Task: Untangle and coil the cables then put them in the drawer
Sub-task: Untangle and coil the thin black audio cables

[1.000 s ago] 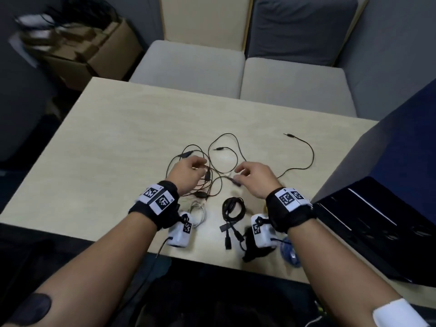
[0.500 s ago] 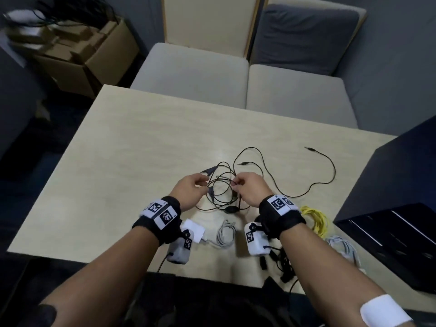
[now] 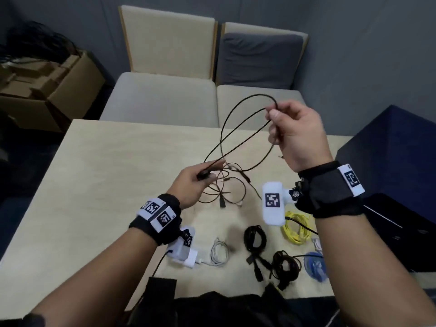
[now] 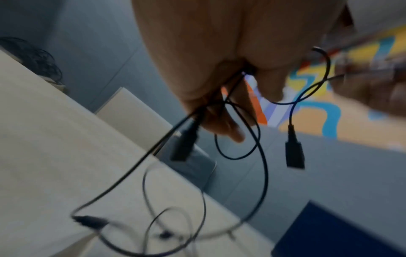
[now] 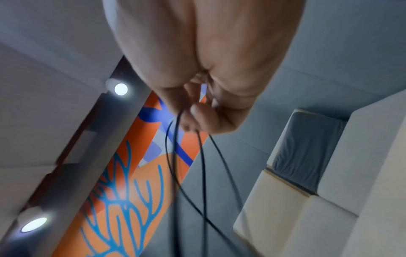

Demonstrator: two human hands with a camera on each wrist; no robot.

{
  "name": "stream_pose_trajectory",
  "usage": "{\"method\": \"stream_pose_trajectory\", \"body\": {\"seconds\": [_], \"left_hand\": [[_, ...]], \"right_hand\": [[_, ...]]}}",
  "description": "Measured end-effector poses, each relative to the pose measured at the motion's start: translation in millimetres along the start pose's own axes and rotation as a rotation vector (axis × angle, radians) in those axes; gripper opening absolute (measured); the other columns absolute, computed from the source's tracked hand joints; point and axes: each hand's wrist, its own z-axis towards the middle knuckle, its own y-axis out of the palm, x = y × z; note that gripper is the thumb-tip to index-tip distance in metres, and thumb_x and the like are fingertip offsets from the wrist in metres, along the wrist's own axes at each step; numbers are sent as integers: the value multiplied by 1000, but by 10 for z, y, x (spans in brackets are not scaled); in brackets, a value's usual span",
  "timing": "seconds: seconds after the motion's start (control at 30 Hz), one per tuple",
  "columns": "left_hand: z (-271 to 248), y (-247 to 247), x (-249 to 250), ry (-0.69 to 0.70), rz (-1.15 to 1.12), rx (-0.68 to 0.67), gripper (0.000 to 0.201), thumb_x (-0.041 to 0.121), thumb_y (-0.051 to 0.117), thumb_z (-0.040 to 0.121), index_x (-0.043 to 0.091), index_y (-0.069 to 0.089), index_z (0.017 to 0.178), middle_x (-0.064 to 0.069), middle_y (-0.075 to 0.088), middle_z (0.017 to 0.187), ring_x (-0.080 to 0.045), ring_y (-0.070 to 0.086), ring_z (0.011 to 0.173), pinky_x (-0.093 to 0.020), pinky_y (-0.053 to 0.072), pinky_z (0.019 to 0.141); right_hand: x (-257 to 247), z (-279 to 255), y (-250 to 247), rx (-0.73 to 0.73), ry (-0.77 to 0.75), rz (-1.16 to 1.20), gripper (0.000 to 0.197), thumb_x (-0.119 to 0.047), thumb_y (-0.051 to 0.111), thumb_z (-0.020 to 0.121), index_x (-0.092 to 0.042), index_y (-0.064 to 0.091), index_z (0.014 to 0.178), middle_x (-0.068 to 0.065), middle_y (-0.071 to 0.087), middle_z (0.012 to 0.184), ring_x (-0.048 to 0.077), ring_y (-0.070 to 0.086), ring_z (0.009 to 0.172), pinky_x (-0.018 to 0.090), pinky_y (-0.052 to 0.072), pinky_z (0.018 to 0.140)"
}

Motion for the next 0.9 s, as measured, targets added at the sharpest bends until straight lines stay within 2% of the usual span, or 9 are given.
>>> {"method": "stream_pose_trajectory", "body": {"seconds": [0.13, 0.2, 0.27, 0.33, 0.4, 0.53, 0.67, 0.77, 0.9], "left_hand": [[40, -103, 256, 84, -141, 166, 21, 9, 57, 93, 13, 67, 111, 14, 73, 90, -3, 63, 93, -17, 46, 84], [73, -156, 309, 99, -159, 267, 25, 39, 56, 92, 25, 72, 105, 8, 71, 97, -8, 60, 102, -26, 46, 89], [115, -140, 360, 110, -168, 361, 32, 50, 54, 87, 27, 74, 95, 2, 68, 101, -13, 58, 104, -31, 45, 88], [144, -118, 436, 113, -239, 499, 28, 38, 49, 96, 18, 67, 88, -2, 70, 97, -15, 63, 95, -32, 50, 81], [151, -115, 533, 97, -373, 605, 30, 30, 42, 101, 12, 58, 83, -6, 69, 89, -20, 67, 78, -28, 52, 64], [106, -95, 638, 44, -389, 701, 32, 29, 39, 103, 12, 51, 78, -5, 63, 69, -12, 48, 45, -19, 31, 40], [87, 56, 745, 61, -264, 654, 28, 28, 40, 102, 14, 54, 82, 0, 57, 61, -9, 37, 41, -18, 25, 40], [47, -4, 812, 47, -261, 793, 20, 27, 40, 102, 17, 54, 89, 1, 50, 67, -8, 37, 45, -19, 25, 41], [-90, -231, 638, -37, -131, 934, 7, 11, 49, 92, 15, 50, 97, 0, 49, 71, -11, 38, 52, -22, 28, 46]], "right_hand": [[88, 153, -354, 174, 29, 90, 17, -2, 46, 98, -10, 55, 86, -4, 50, 71, 4, 30, 41, 18, 27, 40], [173, 198, -513, 183, 80, 17, 15, -5, 50, 97, -12, 56, 85, 0, 49, 74, 4, 34, 41, 19, 31, 41], [249, 211, -671, 171, 139, 0, 15, -6, 50, 97, -12, 56, 85, 1, 46, 73, 4, 39, 42, 18, 34, 41], [281, 219, -837, 200, 173, 60, 16, -4, 48, 98, -12, 56, 85, 0, 45, 71, 4, 43, 43, 18, 37, 41], [276, 245, -1041, 287, 161, 119, 18, -3, 46, 98, -11, 55, 86, 0, 44, 69, 4, 45, 44, 18, 39, 41], [314, 286, -1389, 305, 117, 137, 20, -2, 42, 99, -12, 54, 86, 2, 43, 66, 4, 47, 44, 19, 43, 44], [407, 266, -1425, 174, 148, 70, 20, -1, 42, 99, -10, 54, 87, 3, 46, 73, 7, 53, 48, 23, 51, 46], [420, 230, -1445, 186, 150, 69, 19, -1, 42, 99, -10, 56, 90, 3, 48, 78, 9, 54, 52, 26, 54, 51], [275, 132, -1348, 11, 82, -17, 24, 0, 39, 99, -11, 58, 93, 3, 51, 84, 7, 52, 49, 26, 54, 50]]}}
